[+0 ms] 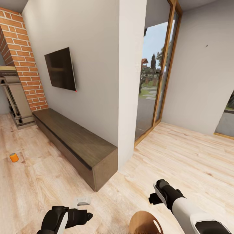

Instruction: Put the three can of soda from the living room inside the tash can in the kitchen.

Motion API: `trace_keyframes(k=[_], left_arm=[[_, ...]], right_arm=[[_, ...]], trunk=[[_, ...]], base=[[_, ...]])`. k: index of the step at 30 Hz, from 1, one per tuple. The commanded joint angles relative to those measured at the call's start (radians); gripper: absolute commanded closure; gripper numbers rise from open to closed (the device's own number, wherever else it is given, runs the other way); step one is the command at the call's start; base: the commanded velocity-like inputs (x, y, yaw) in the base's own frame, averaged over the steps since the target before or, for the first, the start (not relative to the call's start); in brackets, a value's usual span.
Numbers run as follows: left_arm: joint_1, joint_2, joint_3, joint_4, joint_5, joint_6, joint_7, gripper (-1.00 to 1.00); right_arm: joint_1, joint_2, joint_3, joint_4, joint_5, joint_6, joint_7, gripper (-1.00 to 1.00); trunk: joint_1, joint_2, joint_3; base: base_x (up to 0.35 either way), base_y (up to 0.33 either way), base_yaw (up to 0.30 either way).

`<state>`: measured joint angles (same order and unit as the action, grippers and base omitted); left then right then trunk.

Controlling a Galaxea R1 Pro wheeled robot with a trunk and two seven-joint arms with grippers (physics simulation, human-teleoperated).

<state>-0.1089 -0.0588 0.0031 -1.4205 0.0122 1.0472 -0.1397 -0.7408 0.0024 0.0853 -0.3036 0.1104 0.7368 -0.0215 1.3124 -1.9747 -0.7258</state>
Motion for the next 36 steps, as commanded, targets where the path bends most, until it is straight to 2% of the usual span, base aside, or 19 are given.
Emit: trace_keyframes(k=[1,8,15,28,36], left_arm=[[0.000,0.000,0.000,0.000,0.000,0.000,0.000,-1.00],[0.000,-0.002,0.000,-0.001,0.001,0.000,0.000,-1.00],[0.000,-0.002,0.000,-0.001,0.001,0.000,0.000,-1.00],[0.000,-0.005,-0.001,-0.025,0.002,0.000,0.000,-1.00],[0.001,0.000,-0.002,-0.032,0.027,0.000,0.000,-1.00]], right_arm=[[0.000,0.000,0.000,0.002,0.000,0.000,0.000,-1.00],[0.000,-0.009,-0.001,0.009,0.001,-0.001,0.000,-1.00],[0.000,-0.017,-0.002,0.027,0.002,-0.049,0.000,-1.00],[0.000,-0.025,-0.002,0.041,0.003,-0.075,0.000,-1.00],[0.000,-0.025,-0.002,0.043,0.002,-0.076,0.000,-1.00]], trunk=[[0.004,-0.007,-0.003],[0.031,-0.056,-0.025],[0.031,-0.056,-0.025],[0.081,-0.147,-0.066],[0.111,-0.203,-0.091]], base=[[0.000,0.000,0.000],[0.000,0.000,0.000],[0.000,0.000,0.000],[0.000,0.000,0.000],[0.000,0.000,0.000]])
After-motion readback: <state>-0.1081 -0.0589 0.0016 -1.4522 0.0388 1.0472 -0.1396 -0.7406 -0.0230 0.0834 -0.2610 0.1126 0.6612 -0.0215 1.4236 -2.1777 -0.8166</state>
